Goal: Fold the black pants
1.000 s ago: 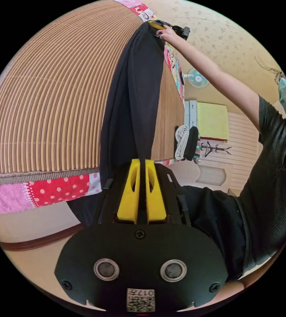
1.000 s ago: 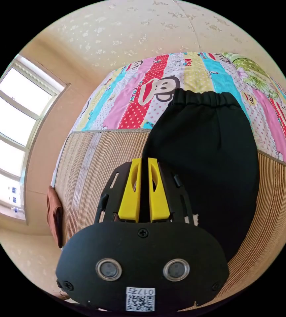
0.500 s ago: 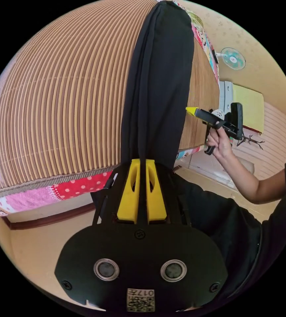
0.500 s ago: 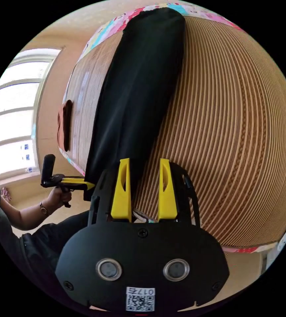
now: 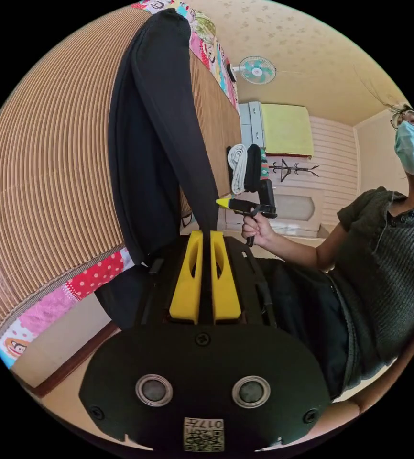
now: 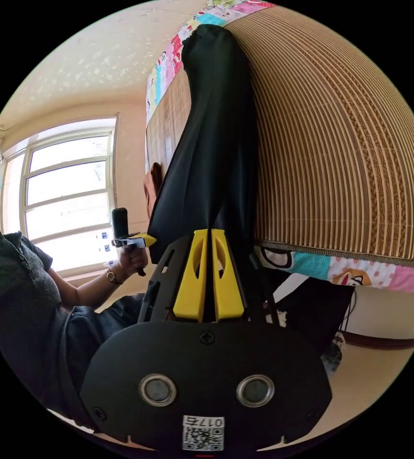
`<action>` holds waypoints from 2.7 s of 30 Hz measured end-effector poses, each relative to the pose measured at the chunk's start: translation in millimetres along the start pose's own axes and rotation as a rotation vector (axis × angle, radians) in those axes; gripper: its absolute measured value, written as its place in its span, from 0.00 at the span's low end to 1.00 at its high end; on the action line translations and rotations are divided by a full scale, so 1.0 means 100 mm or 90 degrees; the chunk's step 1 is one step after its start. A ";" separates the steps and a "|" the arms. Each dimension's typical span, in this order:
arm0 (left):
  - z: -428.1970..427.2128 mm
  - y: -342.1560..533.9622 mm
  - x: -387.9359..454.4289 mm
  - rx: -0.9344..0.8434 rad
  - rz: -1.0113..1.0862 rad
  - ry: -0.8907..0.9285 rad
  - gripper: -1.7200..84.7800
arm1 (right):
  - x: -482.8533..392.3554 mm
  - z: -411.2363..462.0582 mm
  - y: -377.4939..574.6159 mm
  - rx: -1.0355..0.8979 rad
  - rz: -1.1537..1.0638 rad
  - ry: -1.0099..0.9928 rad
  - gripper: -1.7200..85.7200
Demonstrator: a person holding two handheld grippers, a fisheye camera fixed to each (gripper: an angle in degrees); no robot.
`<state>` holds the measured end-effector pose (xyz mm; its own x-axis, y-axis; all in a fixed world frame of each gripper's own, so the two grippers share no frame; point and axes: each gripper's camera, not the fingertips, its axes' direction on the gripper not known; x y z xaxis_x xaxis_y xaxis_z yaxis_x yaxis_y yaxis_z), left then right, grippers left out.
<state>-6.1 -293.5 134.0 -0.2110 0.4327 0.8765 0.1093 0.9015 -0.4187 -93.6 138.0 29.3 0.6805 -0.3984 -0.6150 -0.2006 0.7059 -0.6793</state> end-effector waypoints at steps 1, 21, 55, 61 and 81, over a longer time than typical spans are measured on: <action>0.09 0.05 -0.04 -0.007 -0.020 -0.054 0.03 | 0.04 0.02 -0.01 -0.008 0.000 -0.001 0.04; 0.23 -0.45 -0.10 0.173 -0.150 -0.228 0.19 | 0.78 -0.91 -0.78 0.031 -0.008 -0.065 0.17; -0.53 0.44 3.64 0.191 0.463 0.198 0.07 | -2.83 -2.92 1.54 0.083 -0.465 -0.336 0.02; -0.71 0.19 4.10 0.269 0.508 0.195 0.07 | -3.80 -3.18 1.65 0.138 -0.545 -0.202 0.03; 1.30 -1.11 1.09 0.030 -0.033 -0.128 0.07 | -1.86 -0.67 0.90 0.001 -0.086 0.180 0.04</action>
<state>-167.1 -345.4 245.0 -0.4050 0.3749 0.8340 0.0494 0.9197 -0.3894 -285.2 236.1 55.8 0.4783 -0.6350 -0.6067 -0.1213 0.6364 -0.7617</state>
